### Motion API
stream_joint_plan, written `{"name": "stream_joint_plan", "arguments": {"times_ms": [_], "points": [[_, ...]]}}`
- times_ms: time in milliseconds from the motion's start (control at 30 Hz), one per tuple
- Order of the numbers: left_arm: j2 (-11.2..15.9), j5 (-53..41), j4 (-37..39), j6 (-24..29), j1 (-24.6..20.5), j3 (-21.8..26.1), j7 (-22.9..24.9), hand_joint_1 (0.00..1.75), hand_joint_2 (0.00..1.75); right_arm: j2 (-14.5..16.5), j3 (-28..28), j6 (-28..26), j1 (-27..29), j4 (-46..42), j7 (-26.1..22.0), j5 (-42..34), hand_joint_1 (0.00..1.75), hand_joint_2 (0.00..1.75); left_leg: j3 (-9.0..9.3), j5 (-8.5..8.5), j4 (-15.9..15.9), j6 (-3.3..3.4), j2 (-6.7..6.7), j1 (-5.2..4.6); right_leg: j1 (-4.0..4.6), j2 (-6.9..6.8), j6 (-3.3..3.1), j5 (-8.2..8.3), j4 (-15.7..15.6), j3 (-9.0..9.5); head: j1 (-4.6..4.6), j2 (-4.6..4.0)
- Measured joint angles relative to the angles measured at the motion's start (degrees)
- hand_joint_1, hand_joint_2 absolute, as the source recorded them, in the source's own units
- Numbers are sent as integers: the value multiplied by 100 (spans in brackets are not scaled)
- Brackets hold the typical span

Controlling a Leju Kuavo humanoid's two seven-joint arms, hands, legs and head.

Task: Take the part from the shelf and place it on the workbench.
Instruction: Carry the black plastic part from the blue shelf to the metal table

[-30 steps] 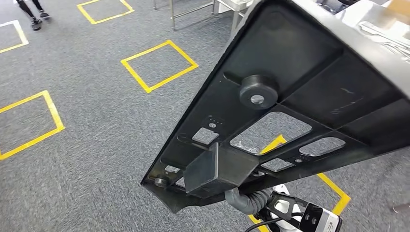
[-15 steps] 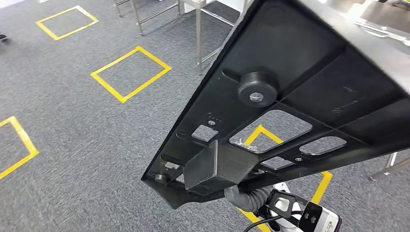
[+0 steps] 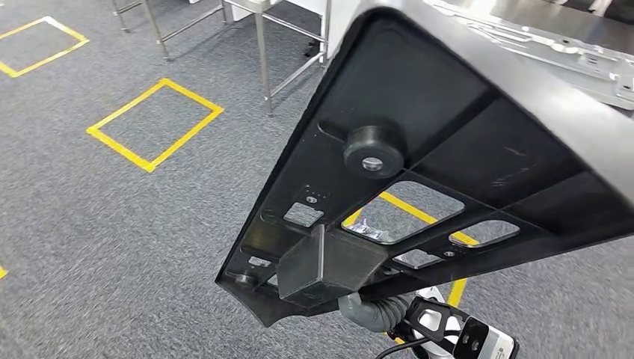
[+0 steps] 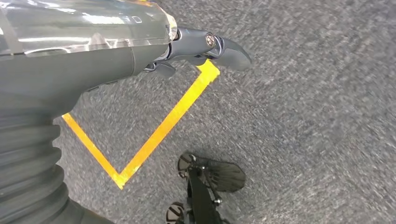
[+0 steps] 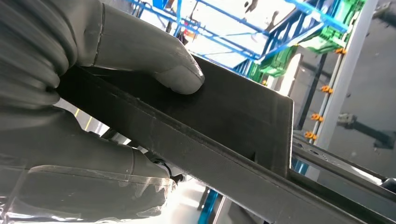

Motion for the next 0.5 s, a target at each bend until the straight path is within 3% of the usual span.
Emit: {"name": "stream_joint_plan", "arguments": {"times_ms": [67,133,200,267,333,400,433,467,500], "points": [[-2,0,0,-17,-13,-1,-11,0,175,0,11,1,0,-4,0,1,175,175,32,-20,0,-20,124,-8,8,-140,-34,370,-703,388,0,0],[-8,0,0,-34,-18,-2,-26,0,175,0,16,1,-8,-12,0,5,175,175,67,-49,4,-62,219,-33,57,-353,-95,589,-1408,772,0,0],[-13,0,0,-42,-21,-2,-36,0,175,0,19,1,-10,-17,0,12,175,175,91,-69,1,-120,320,-47,98,-376,-134,600,-1582,839,0,0],[-17,0,0,-47,-33,-2,-39,0,175,1,22,1,-6,-22,0,19,175,175,114,-94,4,-183,388,-43,77,-243,-177,637,-1618,836,-1,0],[-21,-1,0,-58,-44,-2,-46,0,175,4,28,-1,-9,-30,0,25,175,175,5,-304,301,-230,191,-30,33,-128,-236,680,-1676,863,-1,0],[-21,-2,0,-81,-29,-2,-51,0,175,5,38,-5,-7,-34,0,31,175,175,-320,-686,1024,-257,-88,-13,17,-8,-270,696,-1693,868,-1,0],[-21,-2,0,-96,-14,-2,-51,0,175,5,47,-6,-1,-34,0,32,175,175,-510,-835,1415,-270,-151,-9,18,69,-275,697,-1685,862,-1,0],[-22,-2,0,-105,-2,-2,-50,0,175,2,54,-2,5,-33,0,27,175,175,-618,-859,1612,-280,-166,-6,18,141,-275,695,-1675,859,-1,0],[-25,-2,0,-113,4,-2,-50,0,175,-3,59,7,8,-33,0,12,175,175,-639,-776,1616,-287,-174,0,17,219,-270,690,-1660,857,-1,0]]}}
